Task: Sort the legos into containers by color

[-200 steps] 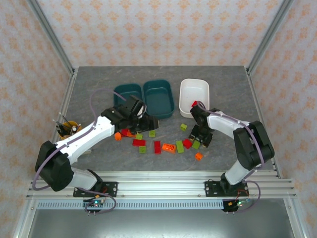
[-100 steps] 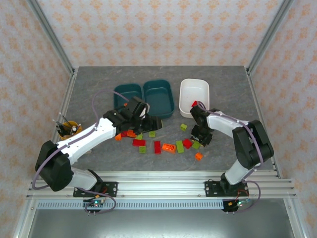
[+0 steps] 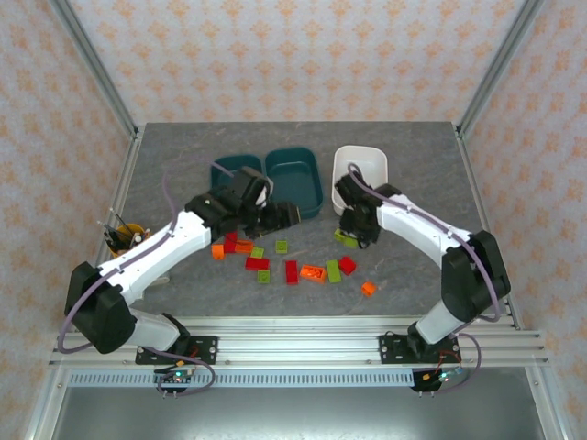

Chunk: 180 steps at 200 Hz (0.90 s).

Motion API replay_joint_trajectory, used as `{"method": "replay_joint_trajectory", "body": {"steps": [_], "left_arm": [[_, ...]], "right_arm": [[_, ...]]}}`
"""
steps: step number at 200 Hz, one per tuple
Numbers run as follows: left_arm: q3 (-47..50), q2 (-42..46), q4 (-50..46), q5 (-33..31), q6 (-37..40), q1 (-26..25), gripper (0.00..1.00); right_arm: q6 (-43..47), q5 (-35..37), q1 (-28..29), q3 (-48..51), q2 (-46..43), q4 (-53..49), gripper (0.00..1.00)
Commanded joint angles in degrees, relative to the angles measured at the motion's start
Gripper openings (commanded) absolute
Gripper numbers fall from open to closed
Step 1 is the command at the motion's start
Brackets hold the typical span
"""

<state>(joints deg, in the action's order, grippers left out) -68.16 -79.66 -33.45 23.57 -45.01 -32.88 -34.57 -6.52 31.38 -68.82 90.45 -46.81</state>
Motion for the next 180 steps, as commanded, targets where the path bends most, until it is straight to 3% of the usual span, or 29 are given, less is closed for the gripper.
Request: {"method": "replay_joint_trajectory", "body": {"steps": [1, 52, 97, 137, 180], "left_arm": [[-6.1, -1.3, -3.0, -1.6, -0.1, 4.3, 0.76], [-13.9, -5.0, -6.4, -3.3, -0.5, 14.9, 0.76], [-13.4, -6.8, -6.2, -3.8, -2.1, 20.5, 0.76], [-8.7, -5.0, -6.4, -4.8, -2.7, 21.7, 0.76], [-4.5, -1.8, -8.0, -6.1, -2.7, 22.1, 0.76]], "right_arm": [[5.1, 2.2, 2.6, -10.1, 3.6, -1.0, 0.30], [7.1, -1.5, 3.6, -40.0, 27.2, -6.2, 0.30], [6.4, -2.0, 3.1, -63.0, 46.9, -14.5, 0.31], [6.1, -6.1, 2.1, -70.0, 55.6, -15.2, 0.43], [9.9, -7.8, 2.3, -74.0, 54.6, -14.5, 0.57]]}}
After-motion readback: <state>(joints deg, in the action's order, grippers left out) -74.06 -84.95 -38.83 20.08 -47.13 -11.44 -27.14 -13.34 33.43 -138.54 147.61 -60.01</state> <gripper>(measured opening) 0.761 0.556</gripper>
